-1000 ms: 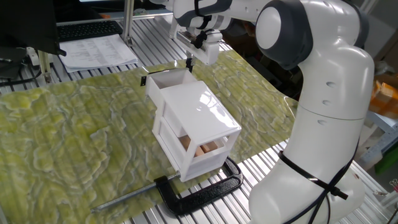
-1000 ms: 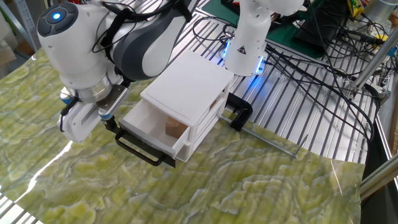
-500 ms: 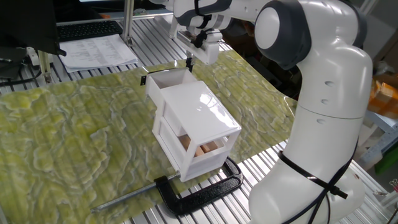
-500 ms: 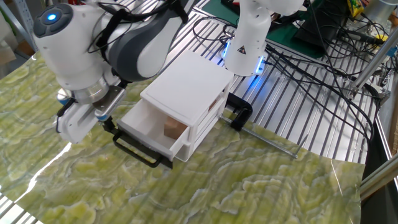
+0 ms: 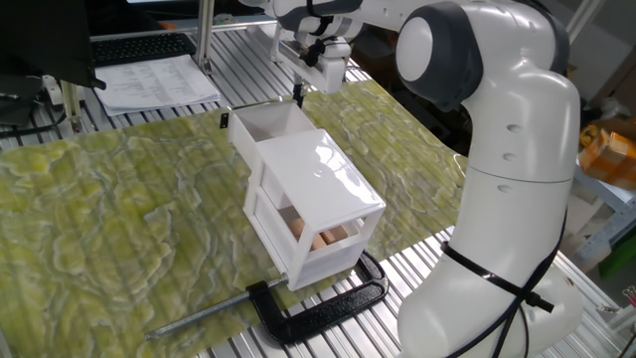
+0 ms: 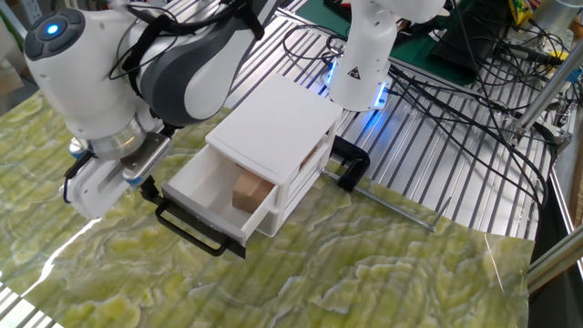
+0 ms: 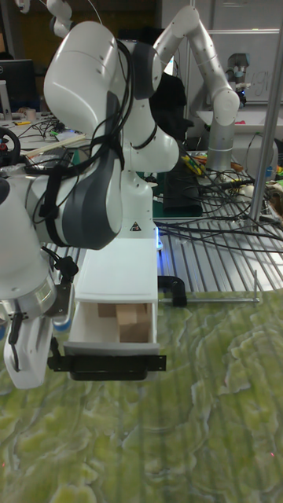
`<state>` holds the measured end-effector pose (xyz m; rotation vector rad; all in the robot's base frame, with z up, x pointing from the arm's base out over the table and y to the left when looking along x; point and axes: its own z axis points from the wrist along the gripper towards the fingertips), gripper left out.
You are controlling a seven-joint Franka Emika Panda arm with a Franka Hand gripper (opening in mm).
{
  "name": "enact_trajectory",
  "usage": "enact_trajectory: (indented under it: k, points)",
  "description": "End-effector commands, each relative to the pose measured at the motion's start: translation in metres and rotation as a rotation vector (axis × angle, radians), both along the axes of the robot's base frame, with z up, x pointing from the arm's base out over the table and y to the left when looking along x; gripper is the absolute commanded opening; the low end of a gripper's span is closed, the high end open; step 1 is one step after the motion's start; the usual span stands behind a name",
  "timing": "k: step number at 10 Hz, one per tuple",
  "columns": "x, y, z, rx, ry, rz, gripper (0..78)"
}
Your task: Grasp the handle and open the drawer
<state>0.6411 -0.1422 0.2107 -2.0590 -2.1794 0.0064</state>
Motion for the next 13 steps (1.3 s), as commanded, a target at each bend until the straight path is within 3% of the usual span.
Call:
enact_trajectory:
  k: [1, 5, 13]
  points:
    - [0.0040, 0.0012, 0.0037, -0.001, -0.005, -0.010, 1.8]
    - [0.0061, 0.0029, -0.0031, -0.014, -0.018, -0.032, 1.8]
    - [0.0092, -0.0007, 0.0000, -0.008, -0.022, -0.054, 1.8]
